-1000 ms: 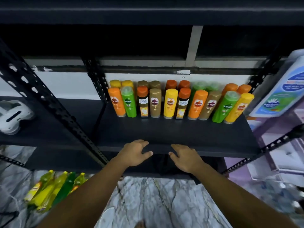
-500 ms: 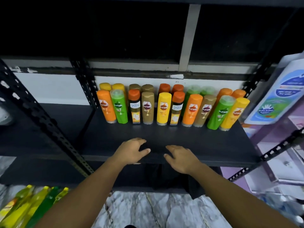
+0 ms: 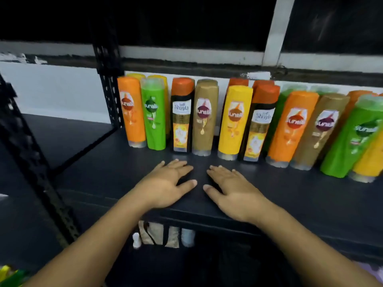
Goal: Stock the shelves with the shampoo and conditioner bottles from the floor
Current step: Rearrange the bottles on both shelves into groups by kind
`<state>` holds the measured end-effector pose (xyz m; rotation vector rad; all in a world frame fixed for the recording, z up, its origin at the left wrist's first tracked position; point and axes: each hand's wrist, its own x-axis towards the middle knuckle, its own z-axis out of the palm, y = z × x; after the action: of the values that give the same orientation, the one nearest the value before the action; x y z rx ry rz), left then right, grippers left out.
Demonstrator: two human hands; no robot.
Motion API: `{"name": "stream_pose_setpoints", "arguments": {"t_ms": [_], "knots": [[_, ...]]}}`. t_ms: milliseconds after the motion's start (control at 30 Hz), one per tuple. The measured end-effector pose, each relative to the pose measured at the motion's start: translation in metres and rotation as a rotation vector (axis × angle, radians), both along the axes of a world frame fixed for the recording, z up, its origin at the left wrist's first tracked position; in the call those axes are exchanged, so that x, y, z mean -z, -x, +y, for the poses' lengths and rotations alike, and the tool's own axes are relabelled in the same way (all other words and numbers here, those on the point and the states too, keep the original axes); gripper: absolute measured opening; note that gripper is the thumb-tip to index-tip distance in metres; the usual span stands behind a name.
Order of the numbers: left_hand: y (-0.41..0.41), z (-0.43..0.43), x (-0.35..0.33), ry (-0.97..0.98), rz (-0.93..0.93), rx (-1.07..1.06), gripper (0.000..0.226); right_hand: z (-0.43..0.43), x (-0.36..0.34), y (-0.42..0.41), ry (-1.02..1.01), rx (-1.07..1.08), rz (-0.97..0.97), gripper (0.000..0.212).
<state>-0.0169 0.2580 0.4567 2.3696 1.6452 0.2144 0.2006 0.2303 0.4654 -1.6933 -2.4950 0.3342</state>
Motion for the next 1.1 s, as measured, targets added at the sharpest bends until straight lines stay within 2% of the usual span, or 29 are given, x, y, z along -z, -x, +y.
{"name": "stream_pose_setpoints", "arguments": {"t_ms": [267, 700, 967, 1100], "knots": [[0.006, -0.011, 0.008, -0.146, -0.101, -0.07, 0.065, -0.009, 0.011, 0.002, -0.101, 0.025, 0.044, 0.063], [0.008, -0.01, 0.006, -0.157, -0.177, -0.101, 0.064, -0.008, 0.011, 0.005, -0.098, 0.089, 0.098, 0.059], [0.006, -0.024, 0.003, -0.221, -0.219, -0.113, 0.035, -0.015, 0.009, 0.006, -0.133, 0.098, 0.102, 0.055], [0.008, -0.031, 0.002, -0.318, -0.254, -0.147, 0.031, -0.021, 0.006, 0.006, -0.144, 0.071, 0.086, 0.051]]}}
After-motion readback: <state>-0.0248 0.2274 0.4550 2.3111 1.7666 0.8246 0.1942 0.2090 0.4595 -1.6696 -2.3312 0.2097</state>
